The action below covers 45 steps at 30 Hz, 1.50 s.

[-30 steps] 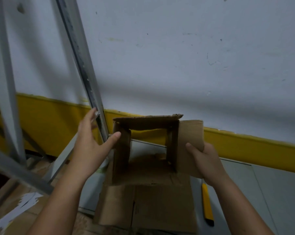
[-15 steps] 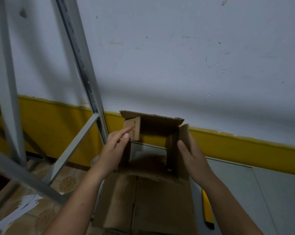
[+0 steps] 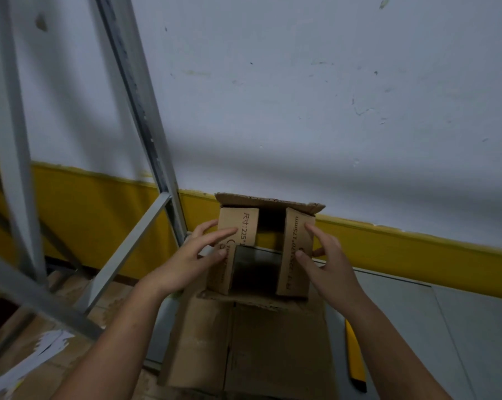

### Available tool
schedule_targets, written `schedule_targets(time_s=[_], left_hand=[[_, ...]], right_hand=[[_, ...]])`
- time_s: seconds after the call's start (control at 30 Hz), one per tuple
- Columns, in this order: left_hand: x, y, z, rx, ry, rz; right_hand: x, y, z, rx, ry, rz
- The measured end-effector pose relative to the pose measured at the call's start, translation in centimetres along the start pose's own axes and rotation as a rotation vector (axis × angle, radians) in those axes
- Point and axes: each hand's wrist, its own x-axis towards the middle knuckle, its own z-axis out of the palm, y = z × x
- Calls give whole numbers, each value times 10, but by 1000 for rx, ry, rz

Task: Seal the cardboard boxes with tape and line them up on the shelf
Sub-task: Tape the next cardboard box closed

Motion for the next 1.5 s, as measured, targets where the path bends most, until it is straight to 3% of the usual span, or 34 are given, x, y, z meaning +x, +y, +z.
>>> schedule_targets(time_s=[0.37, 0.7, 0.83, 1.0, 1.23, 1.5], left_hand=[[11, -27, 15, 80, 331, 56], [12, -30, 9, -56, 376, 82], [13, -29, 4, -276, 350, -33], [5, -37, 6, -349, 98, -217], [3, -34, 4, -257, 150, -110], [13, -13, -19, -90, 102, 40]], right_hand=[[-2, 7, 10, 38, -26, -28], [8, 10, 9, 45, -11, -53], [6, 17, 8, 141, -55, 35], [1, 28, 11, 274, -195, 169], [1, 23, 9, 140, -119, 88], [25, 11, -15, -137, -235, -193]])
